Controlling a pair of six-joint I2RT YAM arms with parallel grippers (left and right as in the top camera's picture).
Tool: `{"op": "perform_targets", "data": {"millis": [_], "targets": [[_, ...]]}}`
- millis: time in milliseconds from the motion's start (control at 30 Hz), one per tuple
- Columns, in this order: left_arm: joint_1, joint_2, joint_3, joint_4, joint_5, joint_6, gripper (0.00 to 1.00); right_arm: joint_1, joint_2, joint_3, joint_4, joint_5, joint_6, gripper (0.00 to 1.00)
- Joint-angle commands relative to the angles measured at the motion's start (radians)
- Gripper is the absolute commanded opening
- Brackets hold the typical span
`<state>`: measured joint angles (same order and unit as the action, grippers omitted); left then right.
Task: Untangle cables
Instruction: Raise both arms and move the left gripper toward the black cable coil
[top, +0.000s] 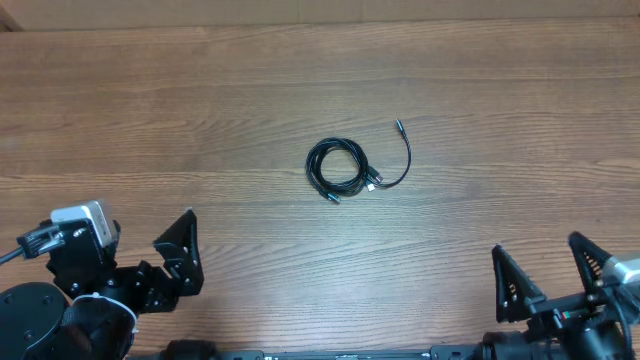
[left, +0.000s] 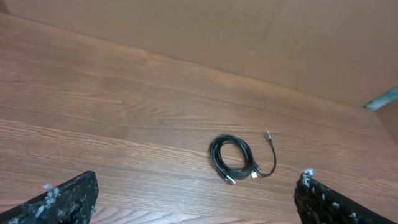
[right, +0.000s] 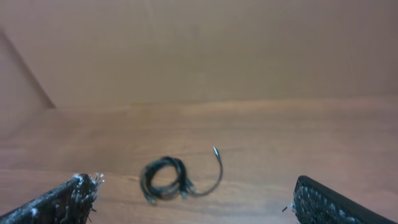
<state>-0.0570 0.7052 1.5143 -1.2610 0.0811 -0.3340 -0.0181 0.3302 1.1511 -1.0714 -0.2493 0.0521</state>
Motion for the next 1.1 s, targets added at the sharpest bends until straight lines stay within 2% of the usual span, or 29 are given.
{"op": "perform_targets", "data": {"millis": [0, 200, 333, 400, 467, 600, 733, 900, 967, 1067], "targets": [[0.005, 0.002, 0.024, 0.001, 0.048, 0.013, 1.0, 0.004, 0.006, 0.016, 0.04, -0.104, 0.005, 1.0], [0.005, 0.002, 0.024, -0.003, 0.051, 0.012, 1.0, 0.004, 0.006, 0.016, 0.184, -0.327, 0.037, 1.0], [0.005, 0.002, 0.023, -0.011, 0.05, 0.014, 1.0, 0.004, 0.006, 0.016, 0.298, -0.27, 0.308, 1.0], [0.005, 0.003, 0.019, -0.023, 0.049, 0.024, 0.99, 0.004, 0.006, 0.016, 0.292, -0.15, 0.447, 1.0], [0.005, 0.003, 0.019, -0.051, 0.051, 0.024, 1.0, 0.004, 0.009, 0.016, 0.251, -0.078, 0.5, 1.0], [0.005, 0.002, 0.019, -0.093, 0.087, 0.015, 1.0, 0.004, 0.033, 0.016, 0.149, -0.065, 0.449, 1.0], [0.005, 0.005, 0.019, -0.058, 0.114, -0.013, 1.0, 0.004, 0.103, 0.032, 0.055, -0.057, 0.29, 1.0], [0.004, 0.022, 0.019, -0.072, 0.23, 0.191, 1.0, 0.004, 0.258, 0.099, -0.148, 0.097, 0.108, 1.0], [0.004, 0.042, 0.019, -0.101, 0.214, 0.246, 1.0, 0.007, 0.321, 0.117, -0.198, 0.091, 0.081, 1.0], [0.004, 0.086, 0.019, -0.131, 0.149, 0.261, 1.0, 0.01, 0.395, 0.127, -0.201, 0.034, 0.106, 1.0]]}}
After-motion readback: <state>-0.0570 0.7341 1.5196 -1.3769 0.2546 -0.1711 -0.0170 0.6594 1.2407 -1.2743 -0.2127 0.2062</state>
